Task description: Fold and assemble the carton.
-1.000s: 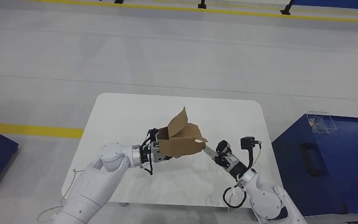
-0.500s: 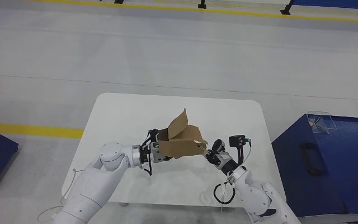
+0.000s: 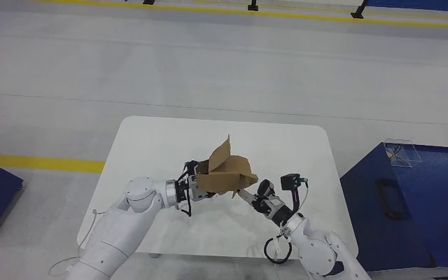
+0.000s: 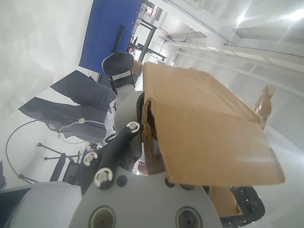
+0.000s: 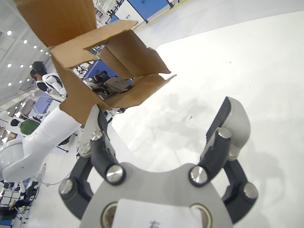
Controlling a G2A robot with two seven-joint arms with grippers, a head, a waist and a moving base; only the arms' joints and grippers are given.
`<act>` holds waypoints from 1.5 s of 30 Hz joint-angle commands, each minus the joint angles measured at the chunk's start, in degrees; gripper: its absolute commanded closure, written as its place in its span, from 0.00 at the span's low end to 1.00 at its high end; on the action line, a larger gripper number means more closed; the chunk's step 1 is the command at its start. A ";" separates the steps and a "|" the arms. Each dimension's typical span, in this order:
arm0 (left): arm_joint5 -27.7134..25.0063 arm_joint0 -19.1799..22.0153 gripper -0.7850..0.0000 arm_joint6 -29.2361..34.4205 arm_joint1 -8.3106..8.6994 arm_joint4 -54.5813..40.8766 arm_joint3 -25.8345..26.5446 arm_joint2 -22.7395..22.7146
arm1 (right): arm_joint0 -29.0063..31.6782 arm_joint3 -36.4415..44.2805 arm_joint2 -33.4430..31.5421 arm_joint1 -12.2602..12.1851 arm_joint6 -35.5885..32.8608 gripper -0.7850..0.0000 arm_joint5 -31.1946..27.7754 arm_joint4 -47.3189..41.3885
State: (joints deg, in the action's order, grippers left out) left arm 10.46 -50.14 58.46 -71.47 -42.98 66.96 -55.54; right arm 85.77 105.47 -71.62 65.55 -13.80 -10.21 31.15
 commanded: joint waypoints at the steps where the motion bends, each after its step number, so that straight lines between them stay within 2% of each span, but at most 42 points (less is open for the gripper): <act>1: -0.73 -0.08 1.00 -0.11 -0.07 -0.03 0.23 -0.04 | -0.06 -0.30 -0.37 0.04 0.19 0.00 0.03 -0.83; 10: -5.30 -0.47 1.00 2.13 -0.04 2.55 1.33 -0.07 | 0.27 -0.12 -5.01 -0.20 -0.06 0.00 1.51 -3.44; 15: -6.79 -0.70 1.00 3.15 -0.02 3.71 1.77 -0.01 | -0.24 0.30 -5.22 -0.14 -1.69 0.00 2.77 -3.77; 18: -5.96 -0.70 1.00 3.14 -0.06 3.39 1.62 -0.09 | -0.57 0.35 -4.53 -0.03 -2.00 0.00 3.36 -2.91; 26: 1.23 0.20 1.00 2.39 -0.47 -1.67 -0.38 -0.57 | -1.98 -0.44 -4.50 0.17 -2.88 0.00 5.73 -2.12; 30: 2.58 0.64 1.00 3.36 -0.58 -1.50 -1.03 -0.08 | -2.44 -0.86 -4.58 0.22 -4.14 0.00 6.55 -2.29; 45: 1.52 0.06 1.00 5.22 -0.36 2.29 0.82 0.61 | -4.52 -2.94 -3.28 0.62 -5.20 0.00 7.80 -0.48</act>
State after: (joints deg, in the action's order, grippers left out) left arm 12.04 -49.97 63.79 -71.86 -40.68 67.66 -54.82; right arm 81.25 102.61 -74.74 66.18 -18.97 -2.49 30.58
